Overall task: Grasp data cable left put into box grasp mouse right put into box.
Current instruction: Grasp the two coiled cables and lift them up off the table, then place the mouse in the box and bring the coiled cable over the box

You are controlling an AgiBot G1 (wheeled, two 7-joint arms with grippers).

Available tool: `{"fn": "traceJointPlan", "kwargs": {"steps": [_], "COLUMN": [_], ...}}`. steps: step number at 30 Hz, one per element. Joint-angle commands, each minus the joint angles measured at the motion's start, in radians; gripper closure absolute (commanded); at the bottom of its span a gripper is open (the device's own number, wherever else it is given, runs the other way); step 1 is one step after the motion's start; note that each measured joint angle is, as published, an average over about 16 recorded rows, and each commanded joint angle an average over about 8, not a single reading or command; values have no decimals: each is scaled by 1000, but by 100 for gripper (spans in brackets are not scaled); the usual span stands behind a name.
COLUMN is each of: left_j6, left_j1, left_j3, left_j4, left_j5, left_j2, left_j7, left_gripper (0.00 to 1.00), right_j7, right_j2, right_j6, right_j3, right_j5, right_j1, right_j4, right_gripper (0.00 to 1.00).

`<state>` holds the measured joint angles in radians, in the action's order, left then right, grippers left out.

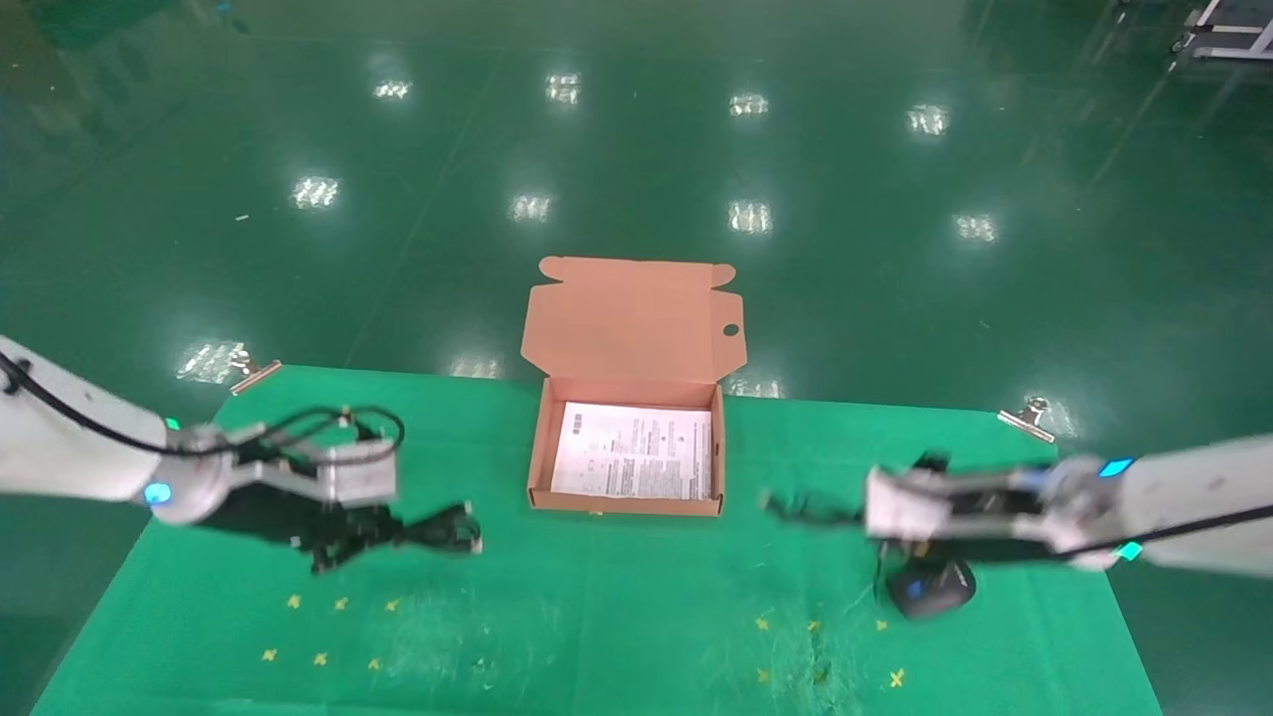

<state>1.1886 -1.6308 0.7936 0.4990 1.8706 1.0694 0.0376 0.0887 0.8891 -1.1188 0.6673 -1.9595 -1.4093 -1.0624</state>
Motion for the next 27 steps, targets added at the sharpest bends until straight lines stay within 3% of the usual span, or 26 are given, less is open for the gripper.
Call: {"fn": "traceJointPlan", "kwargs": {"steps": [1,8,13,19,27], "left_j6": [-5,-65,-130,-214,-288], "left_j1": [-13,-27,-36,-58,-101], "left_j3": [-1,-17,-33,-54,-70], "left_j4": [49,273,378,414,383], "left_j5": [5,37,65,88,107], "left_j2": [-15,-58,-61,-32,12], "left_j7": [-10,-114,-185,-232,-239], "left_gripper": [100,100,100,100,100], "right_j7": [33,107,113,59,-82], "right_j2": [-35,-49,21,169,323], "right_j6": [11,88,152,249,340], "right_j3": [-22,-86,-110,-110,-104], "right_j5": [-2,-9,-4,2,43], "right_j1": [-17,-94,-162,-244,-322], "right_j4": [-42,-127,-125,-23,174], "right_gripper": [100,100,100,100,100]}}
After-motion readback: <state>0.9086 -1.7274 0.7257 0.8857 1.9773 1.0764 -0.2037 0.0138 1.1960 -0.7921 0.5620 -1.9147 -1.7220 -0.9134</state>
